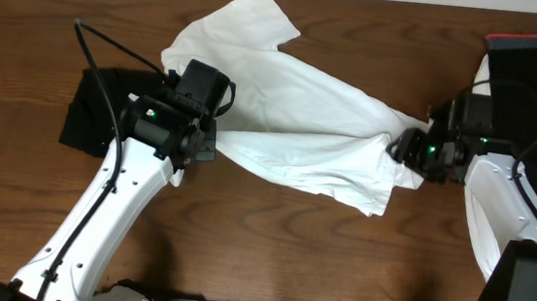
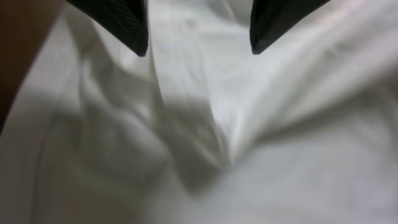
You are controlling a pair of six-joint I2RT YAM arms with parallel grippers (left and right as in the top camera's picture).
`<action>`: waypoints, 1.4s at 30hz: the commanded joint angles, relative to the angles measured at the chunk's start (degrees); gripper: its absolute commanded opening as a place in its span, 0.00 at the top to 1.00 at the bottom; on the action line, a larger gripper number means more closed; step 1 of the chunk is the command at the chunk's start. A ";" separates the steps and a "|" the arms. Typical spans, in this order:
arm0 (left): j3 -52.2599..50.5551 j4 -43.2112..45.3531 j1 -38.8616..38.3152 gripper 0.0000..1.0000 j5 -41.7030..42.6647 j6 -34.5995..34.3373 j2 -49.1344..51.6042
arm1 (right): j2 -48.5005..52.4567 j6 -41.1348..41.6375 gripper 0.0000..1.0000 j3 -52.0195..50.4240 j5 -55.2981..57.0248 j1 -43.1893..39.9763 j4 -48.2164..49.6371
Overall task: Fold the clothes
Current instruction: 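Pull the hem corners apart with both grippers, lifting the shirt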
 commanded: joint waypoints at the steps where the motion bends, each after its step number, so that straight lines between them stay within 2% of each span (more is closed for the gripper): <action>1: 0.39 -0.09 0.28 0.93 -1.09 1.25 0.15 | 0.02 -3.48 0.50 -0.11 -1.66 -0.31 -4.44; 7: 0.39 -0.07 0.28 0.93 -1.11 1.64 0.15 | 0.02 -5.66 0.63 -0.13 -2.10 -0.15 -14.36; 11: 0.39 0.15 0.28 0.93 -1.11 1.64 0.15 | 0.02 -6.49 0.62 -0.87 -2.08 0.26 -17.75; 15: 0.39 0.55 0.28 0.93 -1.11 1.64 0.15 | 0.02 -5.77 0.58 -4.31 -2.08 1.25 -14.84; 23: 0.39 0.55 0.28 0.93 -1.11 1.64 0.15 | 0.02 -1.40 0.61 -11.63 -5.62 1.75 -2.43; 28: 0.39 0.52 0.28 0.93 -1.11 1.64 0.15 | 0.02 -1.44 0.72 -12.00 -6.05 1.70 -0.79; 35: 0.39 0.50 0.28 0.93 -1.11 1.90 0.15 | -0.07 -1.49 0.99 -10.64 -7.32 1.38 -2.08; 42: 0.48 0.26 0.28 0.93 -1.11 3.13 0.11 | -5.75 -4.35 0.99 -5.40 -8.57 0.24 -8.02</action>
